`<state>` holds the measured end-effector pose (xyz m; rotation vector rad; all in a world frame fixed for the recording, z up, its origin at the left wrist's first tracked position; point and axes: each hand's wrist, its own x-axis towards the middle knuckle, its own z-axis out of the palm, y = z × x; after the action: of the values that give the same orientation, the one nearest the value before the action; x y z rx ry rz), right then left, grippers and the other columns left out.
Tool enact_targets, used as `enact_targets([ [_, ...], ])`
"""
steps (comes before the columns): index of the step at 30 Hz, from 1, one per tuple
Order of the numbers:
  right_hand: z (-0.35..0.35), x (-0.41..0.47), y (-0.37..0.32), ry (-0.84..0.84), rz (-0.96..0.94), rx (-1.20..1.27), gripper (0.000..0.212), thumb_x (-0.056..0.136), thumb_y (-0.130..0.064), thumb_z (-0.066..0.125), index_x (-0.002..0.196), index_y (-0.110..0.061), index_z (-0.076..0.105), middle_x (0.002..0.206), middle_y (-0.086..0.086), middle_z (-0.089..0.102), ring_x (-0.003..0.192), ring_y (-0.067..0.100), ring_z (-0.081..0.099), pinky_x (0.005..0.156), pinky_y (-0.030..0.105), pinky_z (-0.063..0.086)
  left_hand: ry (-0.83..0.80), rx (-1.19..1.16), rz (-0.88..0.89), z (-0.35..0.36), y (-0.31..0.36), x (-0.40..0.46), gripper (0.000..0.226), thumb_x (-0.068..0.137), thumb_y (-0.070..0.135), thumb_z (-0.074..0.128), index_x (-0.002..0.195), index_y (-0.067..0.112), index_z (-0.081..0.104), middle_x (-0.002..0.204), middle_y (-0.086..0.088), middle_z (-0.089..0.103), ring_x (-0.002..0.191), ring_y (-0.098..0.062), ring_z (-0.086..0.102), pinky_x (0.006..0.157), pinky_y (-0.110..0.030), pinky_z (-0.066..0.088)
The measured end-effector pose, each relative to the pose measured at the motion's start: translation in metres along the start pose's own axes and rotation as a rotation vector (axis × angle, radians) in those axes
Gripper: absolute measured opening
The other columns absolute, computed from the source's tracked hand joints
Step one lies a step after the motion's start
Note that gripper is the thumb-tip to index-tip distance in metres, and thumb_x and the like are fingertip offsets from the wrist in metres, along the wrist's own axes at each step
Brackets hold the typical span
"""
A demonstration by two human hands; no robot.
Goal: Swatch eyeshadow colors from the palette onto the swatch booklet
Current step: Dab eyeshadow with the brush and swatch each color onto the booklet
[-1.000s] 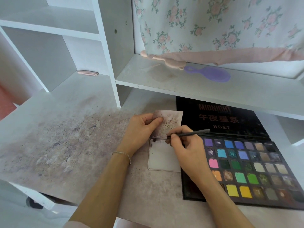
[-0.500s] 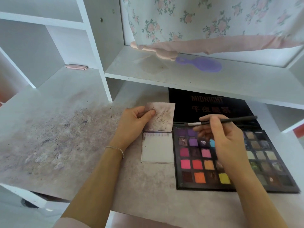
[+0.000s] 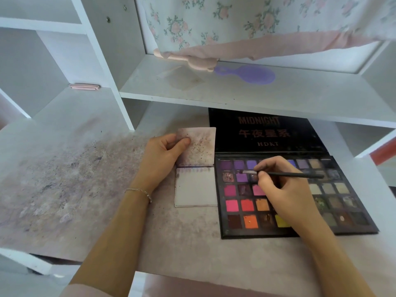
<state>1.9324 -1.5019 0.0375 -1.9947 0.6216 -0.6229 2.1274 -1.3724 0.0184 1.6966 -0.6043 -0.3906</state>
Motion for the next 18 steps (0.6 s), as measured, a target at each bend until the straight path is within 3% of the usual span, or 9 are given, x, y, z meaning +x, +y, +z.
enact_targets([
  [2, 0.0003, -0.0004, 0.0007, -0.019, 0.011, -0.013, 0.018, 0.082, -0.008, 0.054, 0.075, -0.024, 0.056, 0.069, -0.002, 0.059, 0.06, 0.008, 0.055, 0.047, 0.013, 0.043, 0.001, -0.013, -0.005, 0.0004, 0.0017, -0.0005, 0.012, 0.085, 0.023, 0.061, 0.08, 0.023, 0.071, 0.084, -0.004, 0.073, 0.085, -0.028, 0.068, 0.078, -0.042, 0.056],
  [9, -0.0017, 0.0005, 0.0027, -0.005, 0.02, -0.018, 0.021, 0.081, -0.002, 0.056, 0.071, -0.02, 0.056, 0.06, -0.002, 0.055, 0.049, -0.002, 0.048, 0.041, 0.008, 0.036, 0.002, -0.013, 0.017, 0.0008, -0.0017, 0.0005, 0.025, 0.085, 0.021, 0.062, 0.084, -0.004, 0.066, 0.086, -0.026, 0.067, 0.077, -0.028, 0.064, 0.079, -0.053, 0.052],
  [12, -0.0004, 0.0014, 0.0016, -0.038, 0.001, -0.037, 0.022, 0.082, -0.002, 0.056, 0.072, -0.021, 0.056, 0.063, -0.006, 0.056, 0.054, -0.003, 0.05, 0.044, 0.007, 0.038, 0.003, -0.025, 0.014, 0.0007, -0.0013, 0.0004, 0.017, 0.085, 0.02, 0.062, 0.083, 0.006, 0.07, 0.085, -0.016, 0.071, 0.08, -0.027, 0.067, 0.078, -0.047, 0.055],
  [15, -0.0002, 0.0013, 0.002, -0.034, 0.02, -0.03, 0.023, 0.081, -0.001, 0.055, 0.07, -0.021, 0.055, 0.059, -0.008, 0.056, 0.048, -0.002, 0.048, 0.04, 0.008, 0.035, 0.006, -0.03, 0.011, 0.0008, -0.0035, 0.0016, 0.019, 0.085, 0.02, 0.062, 0.083, 0.002, 0.068, 0.087, -0.024, 0.069, 0.078, -0.028, 0.064, 0.079, -0.052, 0.051],
  [18, -0.0009, 0.001, 0.0009, -0.01, -0.011, -0.036, 0.021, 0.081, -0.003, 0.055, 0.071, -0.022, 0.055, 0.065, -0.004, 0.058, 0.055, -0.002, 0.051, 0.043, 0.008, 0.038, 0.004, -0.037, 0.013, 0.0006, -0.0035, 0.0014, 0.014, 0.085, 0.019, 0.062, 0.08, 0.01, 0.071, 0.084, -0.017, 0.071, 0.079, -0.026, 0.066, 0.077, -0.048, 0.054],
])
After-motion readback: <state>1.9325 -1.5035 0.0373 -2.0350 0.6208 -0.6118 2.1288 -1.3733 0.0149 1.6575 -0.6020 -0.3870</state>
